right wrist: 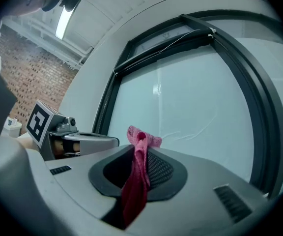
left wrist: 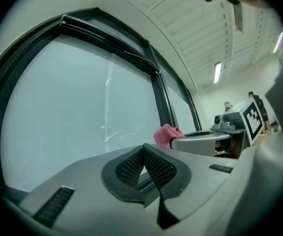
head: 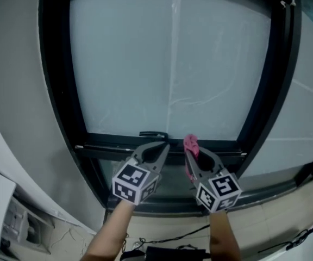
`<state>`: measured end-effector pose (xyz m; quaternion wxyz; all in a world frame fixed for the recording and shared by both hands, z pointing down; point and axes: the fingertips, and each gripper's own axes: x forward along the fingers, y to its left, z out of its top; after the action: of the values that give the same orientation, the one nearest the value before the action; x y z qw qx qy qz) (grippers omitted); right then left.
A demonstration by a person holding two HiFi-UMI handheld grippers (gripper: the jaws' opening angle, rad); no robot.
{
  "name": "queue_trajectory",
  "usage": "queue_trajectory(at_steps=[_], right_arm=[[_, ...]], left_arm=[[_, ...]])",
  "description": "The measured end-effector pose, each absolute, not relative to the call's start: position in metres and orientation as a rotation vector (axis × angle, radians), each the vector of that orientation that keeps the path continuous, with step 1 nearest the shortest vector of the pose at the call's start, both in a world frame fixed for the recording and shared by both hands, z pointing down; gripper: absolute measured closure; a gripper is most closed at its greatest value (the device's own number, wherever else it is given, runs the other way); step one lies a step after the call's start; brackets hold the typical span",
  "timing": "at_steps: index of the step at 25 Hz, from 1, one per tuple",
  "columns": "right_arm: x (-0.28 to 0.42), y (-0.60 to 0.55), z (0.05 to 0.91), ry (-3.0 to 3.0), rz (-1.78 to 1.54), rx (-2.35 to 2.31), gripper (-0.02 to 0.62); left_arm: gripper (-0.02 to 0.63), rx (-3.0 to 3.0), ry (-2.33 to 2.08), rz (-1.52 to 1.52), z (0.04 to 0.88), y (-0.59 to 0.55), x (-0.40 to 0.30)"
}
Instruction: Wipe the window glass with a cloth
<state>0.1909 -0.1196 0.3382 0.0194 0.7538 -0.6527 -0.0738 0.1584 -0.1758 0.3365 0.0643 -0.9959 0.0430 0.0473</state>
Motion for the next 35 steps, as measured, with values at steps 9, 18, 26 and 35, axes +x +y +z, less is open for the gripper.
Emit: queue_trajectory(at_steps=[9, 18, 26, 35], right_arm=[[0.213, -0.167, 0.304, -1.912, -0.243, 2.418, 0.537], [0.257, -0.179, 0.248, -1.895, -0.456, 2.323, 0.537], [0.277, -0.203, 0.145, -1.911, -0.722, 2.203, 0.537], [0.255, -0.244, 0.024, -1.928, -1.001, 2.089, 0.537]], left_arm=[[0.600, -3.017, 0.011, 0.137, 0.310, -0.227, 0.183], [0.600, -2.961, 0.076, 0.229, 0.263, -0.245, 0.225], [0.600, -2.844, 0.158, 0.318, 0.174, -0.253, 0.244], [0.600, -2.691, 0.391, 0.301, 0.086, -0.288, 0.223]])
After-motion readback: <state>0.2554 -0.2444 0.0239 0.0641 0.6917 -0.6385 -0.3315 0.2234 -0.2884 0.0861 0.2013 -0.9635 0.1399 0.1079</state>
